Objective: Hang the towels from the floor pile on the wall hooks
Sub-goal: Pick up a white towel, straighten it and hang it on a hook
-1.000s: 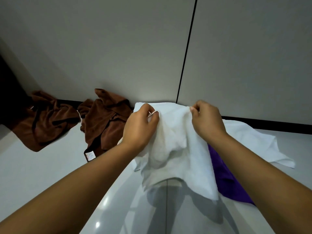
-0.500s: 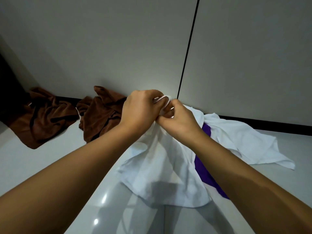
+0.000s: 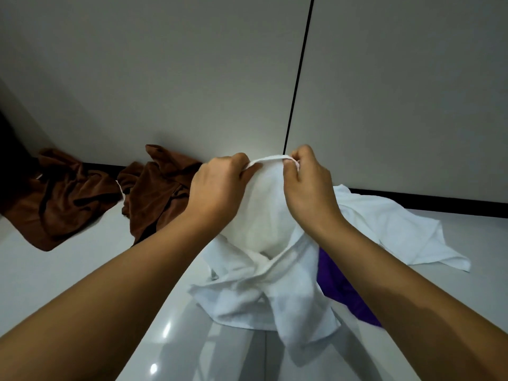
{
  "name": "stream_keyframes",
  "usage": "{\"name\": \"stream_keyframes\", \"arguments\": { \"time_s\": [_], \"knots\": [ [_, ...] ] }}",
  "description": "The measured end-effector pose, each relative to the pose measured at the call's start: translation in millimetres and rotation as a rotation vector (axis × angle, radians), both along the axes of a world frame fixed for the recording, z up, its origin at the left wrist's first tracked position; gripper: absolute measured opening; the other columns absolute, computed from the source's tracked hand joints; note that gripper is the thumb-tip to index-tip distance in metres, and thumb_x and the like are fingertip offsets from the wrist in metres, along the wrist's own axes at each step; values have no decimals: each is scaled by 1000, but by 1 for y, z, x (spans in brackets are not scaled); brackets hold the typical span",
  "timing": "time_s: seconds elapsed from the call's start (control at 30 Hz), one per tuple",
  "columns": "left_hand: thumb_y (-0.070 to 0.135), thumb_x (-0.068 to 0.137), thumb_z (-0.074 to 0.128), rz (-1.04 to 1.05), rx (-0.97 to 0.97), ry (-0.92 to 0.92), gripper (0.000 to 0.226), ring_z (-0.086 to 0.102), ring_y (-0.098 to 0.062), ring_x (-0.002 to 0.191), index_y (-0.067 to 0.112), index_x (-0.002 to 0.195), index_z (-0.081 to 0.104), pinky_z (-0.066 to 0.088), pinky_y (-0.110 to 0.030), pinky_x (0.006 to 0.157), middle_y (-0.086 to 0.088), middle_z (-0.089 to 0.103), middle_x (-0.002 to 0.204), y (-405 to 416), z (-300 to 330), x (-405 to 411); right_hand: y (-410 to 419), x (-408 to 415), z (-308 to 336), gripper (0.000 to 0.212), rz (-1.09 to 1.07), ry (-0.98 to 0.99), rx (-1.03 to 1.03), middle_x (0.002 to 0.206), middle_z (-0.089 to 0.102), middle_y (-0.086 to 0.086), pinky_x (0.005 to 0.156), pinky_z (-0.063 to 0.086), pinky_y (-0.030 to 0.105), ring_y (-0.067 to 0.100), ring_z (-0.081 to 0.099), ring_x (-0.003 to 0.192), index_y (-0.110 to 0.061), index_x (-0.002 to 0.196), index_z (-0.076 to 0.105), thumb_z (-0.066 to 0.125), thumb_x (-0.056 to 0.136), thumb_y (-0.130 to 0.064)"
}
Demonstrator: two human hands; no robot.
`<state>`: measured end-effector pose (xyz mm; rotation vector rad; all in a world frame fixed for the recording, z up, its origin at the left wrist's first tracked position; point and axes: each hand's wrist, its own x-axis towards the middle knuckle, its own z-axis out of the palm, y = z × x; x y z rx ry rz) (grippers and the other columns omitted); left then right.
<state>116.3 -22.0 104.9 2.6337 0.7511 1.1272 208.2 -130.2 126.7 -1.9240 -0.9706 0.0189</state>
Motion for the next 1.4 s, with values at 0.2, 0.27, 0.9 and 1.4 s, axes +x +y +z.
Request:
{"name": "stream_keyframes", "arguments": {
  "time_s": [0.2,0.27,0.9,1.4],
  "knots": [
    [18,92,54,79,-138,-9,20,54,-33,70,4,79,58,45,-40,60,-10,57,71,20,-12,-13,-15,23,15,18,-111,-194,64,83,54,3,70,45,40,26,54,79,-11,98,46,36,100,-25],
    [16,91,53,111,-174,-20,16,57,-31,76,4,85,62,48,-42,65,-10,62,79,26,-16,-19,-20,31,19,20,-156,-195,85,88,55,3,73,46,40,26,54,83,-9,103,49,36,100,-24],
    [20,98,46,481,-331,-36,28,54,-42,95,2,109,64,38,-38,72,-25,63,99,69,-22,-91,-96,121,18,29,-670,-79,116,115,56,22,75,34,32,36,52,103,-1,115,48,36,101,-24],
    [32,96,46,489,-155,-28,33,38,-28,64,5,77,39,27,-37,61,-11,46,65,56,-17,-83,-102,136,-15,43,-604,177,-8,68,43,12,69,30,32,29,42,77,-1,69,42,35,100,-29]
  ]
}}
